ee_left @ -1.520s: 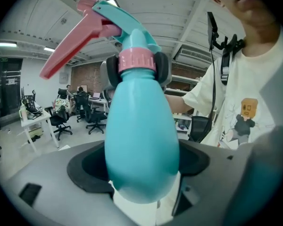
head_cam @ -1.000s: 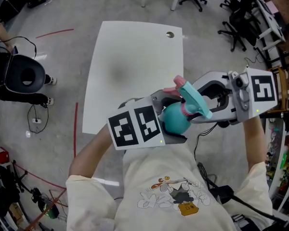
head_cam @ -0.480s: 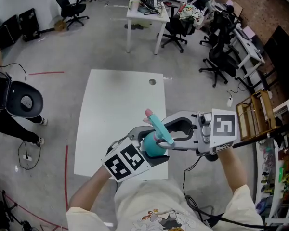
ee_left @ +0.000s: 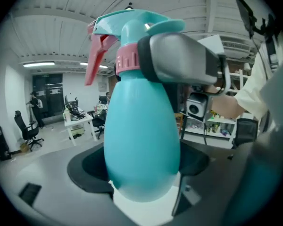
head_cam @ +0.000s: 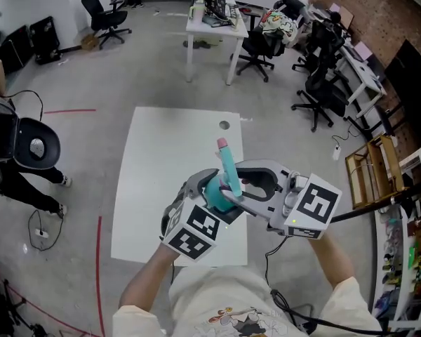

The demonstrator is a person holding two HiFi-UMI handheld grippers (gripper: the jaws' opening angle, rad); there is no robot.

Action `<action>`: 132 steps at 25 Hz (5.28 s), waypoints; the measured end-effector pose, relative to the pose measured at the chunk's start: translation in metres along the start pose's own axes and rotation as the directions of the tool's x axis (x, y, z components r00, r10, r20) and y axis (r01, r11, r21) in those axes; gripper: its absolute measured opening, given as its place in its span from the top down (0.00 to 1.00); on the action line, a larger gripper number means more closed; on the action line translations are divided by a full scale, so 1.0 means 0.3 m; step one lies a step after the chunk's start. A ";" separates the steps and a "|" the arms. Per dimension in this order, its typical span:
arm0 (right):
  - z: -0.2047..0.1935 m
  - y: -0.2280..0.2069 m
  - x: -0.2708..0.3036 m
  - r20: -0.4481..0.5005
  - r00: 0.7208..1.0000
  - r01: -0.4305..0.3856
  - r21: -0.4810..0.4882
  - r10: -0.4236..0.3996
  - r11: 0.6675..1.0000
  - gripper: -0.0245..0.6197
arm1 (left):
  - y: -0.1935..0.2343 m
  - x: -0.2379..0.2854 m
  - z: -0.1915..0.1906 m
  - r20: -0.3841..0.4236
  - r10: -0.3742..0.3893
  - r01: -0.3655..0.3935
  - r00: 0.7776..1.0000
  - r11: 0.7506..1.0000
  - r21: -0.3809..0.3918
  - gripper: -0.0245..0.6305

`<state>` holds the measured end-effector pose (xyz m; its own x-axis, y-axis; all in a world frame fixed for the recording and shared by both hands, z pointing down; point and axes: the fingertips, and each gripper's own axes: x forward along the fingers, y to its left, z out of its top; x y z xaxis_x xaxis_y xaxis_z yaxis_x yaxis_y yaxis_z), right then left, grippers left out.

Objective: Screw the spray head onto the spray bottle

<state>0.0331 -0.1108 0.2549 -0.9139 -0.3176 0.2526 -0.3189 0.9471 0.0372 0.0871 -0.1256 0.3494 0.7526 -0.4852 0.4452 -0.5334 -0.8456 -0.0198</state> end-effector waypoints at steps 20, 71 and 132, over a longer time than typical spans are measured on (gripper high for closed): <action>-0.037 0.016 -0.037 -0.071 0.995 0.071 -0.072 -0.076 0.995 0.69 | 0.078 -0.044 -0.021 0.018 0.082 -0.083 0.996 0.995 0.057 0.33; -0.165 0.252 -0.132 -0.950 0.219 -0.892 -0.101 0.224 0.441 0.76 | -0.324 -0.119 -0.168 -0.241 -0.519 0.544 0.820 0.837 0.049 0.33; -0.030 -0.016 -0.013 -0.730 0.645 -0.142 0.176 0.226 0.974 0.65 | 0.134 0.008 -0.351 -0.130 0.248 -0.233 0.960 0.965 0.119 0.33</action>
<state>0.0405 -0.1136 0.2625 -0.4785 0.0429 0.8771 -0.2249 0.9595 -0.1696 0.0268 -0.1371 0.4438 0.5398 -0.6464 0.5392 -0.6443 -0.7295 -0.2295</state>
